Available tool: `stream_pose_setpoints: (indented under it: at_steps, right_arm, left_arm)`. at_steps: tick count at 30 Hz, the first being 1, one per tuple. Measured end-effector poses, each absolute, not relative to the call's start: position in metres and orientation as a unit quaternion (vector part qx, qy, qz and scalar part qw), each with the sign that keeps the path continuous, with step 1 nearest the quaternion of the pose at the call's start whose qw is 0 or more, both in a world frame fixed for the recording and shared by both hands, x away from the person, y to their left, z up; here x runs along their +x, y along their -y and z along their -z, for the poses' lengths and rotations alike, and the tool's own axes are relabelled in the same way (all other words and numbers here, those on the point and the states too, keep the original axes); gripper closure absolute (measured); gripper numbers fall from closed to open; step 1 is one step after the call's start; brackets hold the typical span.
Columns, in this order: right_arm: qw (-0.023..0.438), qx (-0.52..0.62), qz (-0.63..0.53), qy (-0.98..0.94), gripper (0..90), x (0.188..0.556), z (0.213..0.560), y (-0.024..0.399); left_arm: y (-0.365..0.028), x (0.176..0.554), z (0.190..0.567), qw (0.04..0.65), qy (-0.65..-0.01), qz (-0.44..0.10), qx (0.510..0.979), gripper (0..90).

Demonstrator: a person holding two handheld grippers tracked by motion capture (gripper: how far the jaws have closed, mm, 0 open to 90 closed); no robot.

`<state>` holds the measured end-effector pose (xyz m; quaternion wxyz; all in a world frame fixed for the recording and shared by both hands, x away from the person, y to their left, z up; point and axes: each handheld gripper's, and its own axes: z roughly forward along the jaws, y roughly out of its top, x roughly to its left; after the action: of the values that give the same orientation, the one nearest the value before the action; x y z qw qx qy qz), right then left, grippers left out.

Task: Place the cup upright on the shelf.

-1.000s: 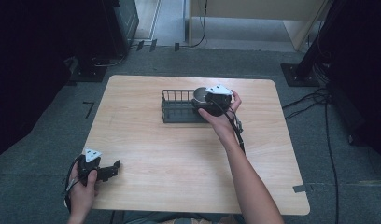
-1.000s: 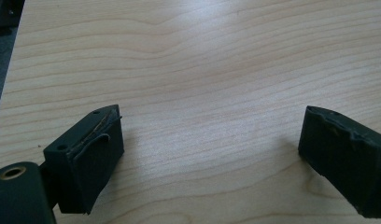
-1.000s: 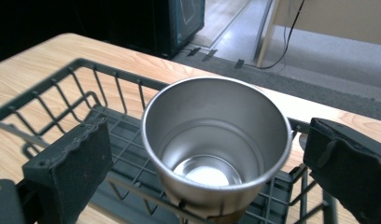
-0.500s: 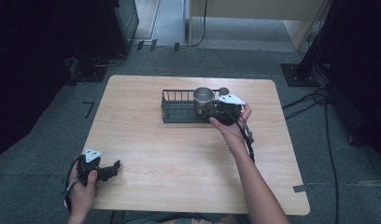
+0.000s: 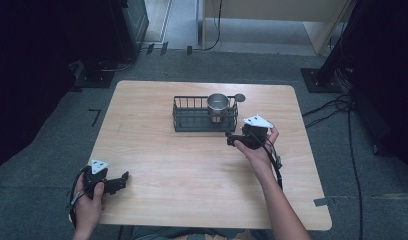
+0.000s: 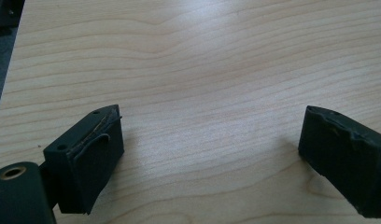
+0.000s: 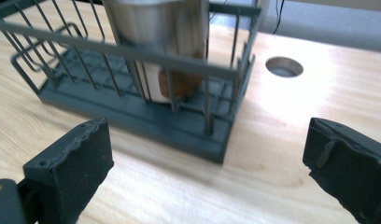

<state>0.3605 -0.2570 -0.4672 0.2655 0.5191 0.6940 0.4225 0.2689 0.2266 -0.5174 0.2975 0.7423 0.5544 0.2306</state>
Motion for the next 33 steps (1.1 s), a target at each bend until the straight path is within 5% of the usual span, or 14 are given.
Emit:
stream_pose_setpoints:
  at_steps: [33]
  right_arm:
    - [0.261, 0.553, -0.376, -0.696, 1.6, 0.310, 0.514, 0.307]
  left_arm:
    - [-0.227, 0.269, 0.517, 0.298, -0.554, -0.231, 0.742, 7.2]
